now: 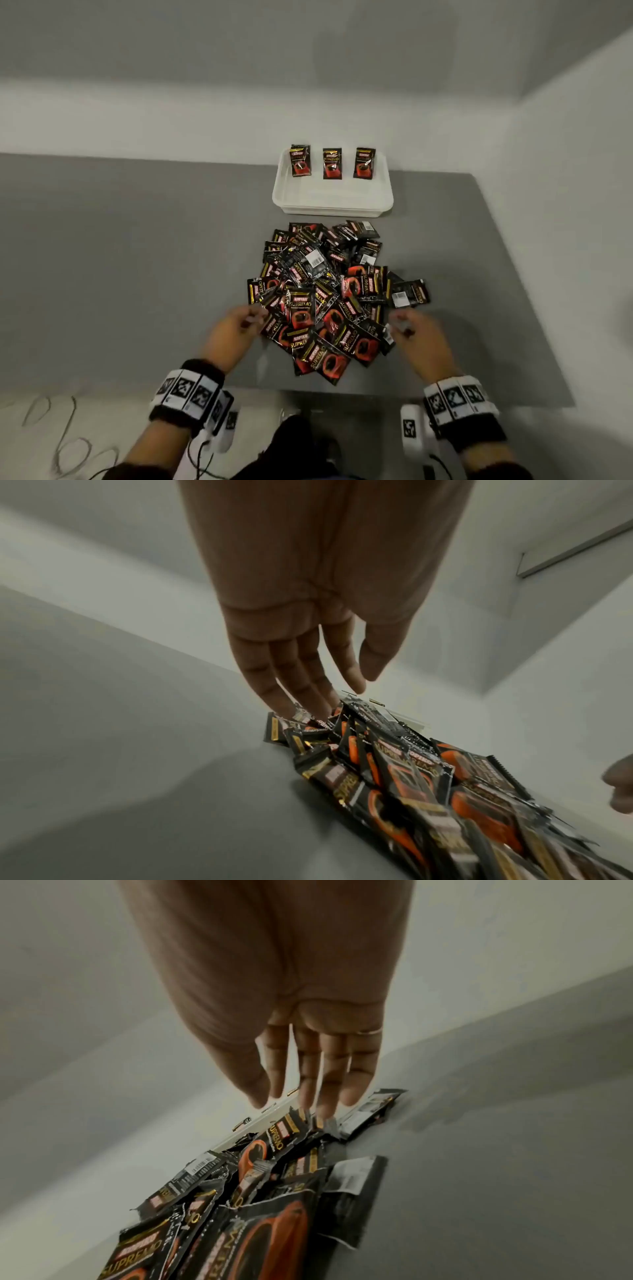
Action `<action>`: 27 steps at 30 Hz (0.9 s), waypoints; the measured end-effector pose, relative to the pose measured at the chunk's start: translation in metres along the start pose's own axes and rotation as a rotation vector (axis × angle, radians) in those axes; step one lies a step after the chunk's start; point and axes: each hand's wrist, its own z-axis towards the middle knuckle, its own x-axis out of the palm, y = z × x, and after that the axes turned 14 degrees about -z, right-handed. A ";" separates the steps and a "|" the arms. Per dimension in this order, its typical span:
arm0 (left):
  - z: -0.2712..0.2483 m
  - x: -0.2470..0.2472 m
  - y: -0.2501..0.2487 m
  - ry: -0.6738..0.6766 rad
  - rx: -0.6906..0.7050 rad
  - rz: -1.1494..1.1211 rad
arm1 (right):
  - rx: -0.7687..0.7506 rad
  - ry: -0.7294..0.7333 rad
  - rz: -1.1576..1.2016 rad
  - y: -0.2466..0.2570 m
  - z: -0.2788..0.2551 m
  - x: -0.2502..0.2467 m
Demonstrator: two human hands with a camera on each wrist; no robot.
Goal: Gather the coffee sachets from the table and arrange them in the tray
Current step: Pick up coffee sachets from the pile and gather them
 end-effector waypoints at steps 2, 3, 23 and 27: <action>0.021 0.002 -0.004 -0.044 0.004 0.009 | 0.072 -0.070 0.061 0.007 0.019 0.005; 0.032 0.004 -0.006 -0.047 0.015 0.013 | 0.103 -0.091 0.085 0.010 0.029 0.007; 0.160 0.027 -0.010 0.064 0.176 0.254 | 0.360 -0.295 0.050 0.065 0.097 0.022; 0.162 0.027 -0.011 0.087 0.177 0.254 | 0.294 -0.289 0.100 0.067 0.097 0.017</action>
